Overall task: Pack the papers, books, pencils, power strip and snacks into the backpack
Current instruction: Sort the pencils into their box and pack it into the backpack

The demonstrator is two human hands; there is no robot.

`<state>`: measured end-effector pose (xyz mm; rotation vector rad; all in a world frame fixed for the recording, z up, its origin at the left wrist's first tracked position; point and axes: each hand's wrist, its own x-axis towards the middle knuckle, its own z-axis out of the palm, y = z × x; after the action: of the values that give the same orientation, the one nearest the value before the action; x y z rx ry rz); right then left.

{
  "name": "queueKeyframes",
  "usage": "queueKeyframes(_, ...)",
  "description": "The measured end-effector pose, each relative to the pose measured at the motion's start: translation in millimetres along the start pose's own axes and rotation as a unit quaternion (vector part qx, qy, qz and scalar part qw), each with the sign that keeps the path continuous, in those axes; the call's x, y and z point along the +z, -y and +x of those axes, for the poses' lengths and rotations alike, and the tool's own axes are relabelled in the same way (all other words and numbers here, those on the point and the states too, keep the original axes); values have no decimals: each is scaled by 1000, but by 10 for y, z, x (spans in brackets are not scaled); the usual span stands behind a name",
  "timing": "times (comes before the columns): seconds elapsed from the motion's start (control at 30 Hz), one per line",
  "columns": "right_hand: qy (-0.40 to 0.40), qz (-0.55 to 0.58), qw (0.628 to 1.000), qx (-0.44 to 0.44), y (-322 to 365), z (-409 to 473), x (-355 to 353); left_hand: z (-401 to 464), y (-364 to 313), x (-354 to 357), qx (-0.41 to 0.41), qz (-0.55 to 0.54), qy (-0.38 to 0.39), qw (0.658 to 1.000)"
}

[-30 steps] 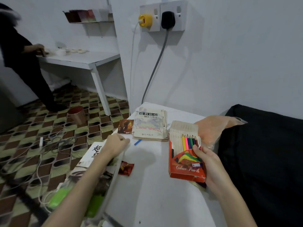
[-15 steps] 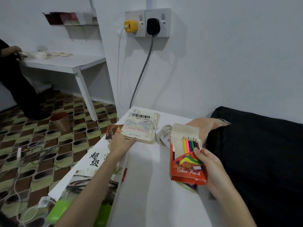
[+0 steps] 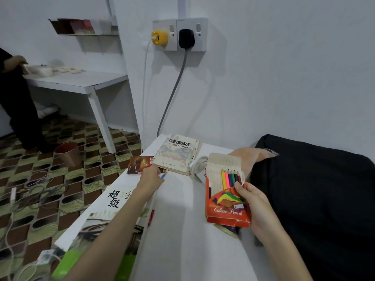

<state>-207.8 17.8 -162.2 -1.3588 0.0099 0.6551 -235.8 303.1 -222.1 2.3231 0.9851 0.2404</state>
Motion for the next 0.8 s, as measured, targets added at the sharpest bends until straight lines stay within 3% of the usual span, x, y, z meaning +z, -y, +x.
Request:
queueKeyframes(0.23,22,-19,1000,-7,-113,0,100,-113,-211,-192,39,82,11,996)
queueKeyframes(0.3,34,-16,999,-10,-163,-10,125,-285,-407,-357,78,-39,27,996)
queueKeyframes(0.37,46,-16,999,-7,-206,-24,165,-606,-670,-566,120,-238,97,959)
queueKeyframes(0.43,55,-20,998,0,-239,-44,223,-887,-838,-657,165,-291,168,927)
queueKeyframes(0.63,66,-20,998,0,-329,-34,324,-1046,-852,-483,156,-83,117,977)
queueKeyframes(0.8,75,-6,997,27,-454,-39,375,-1069,-688,-422,190,-4,140,972)
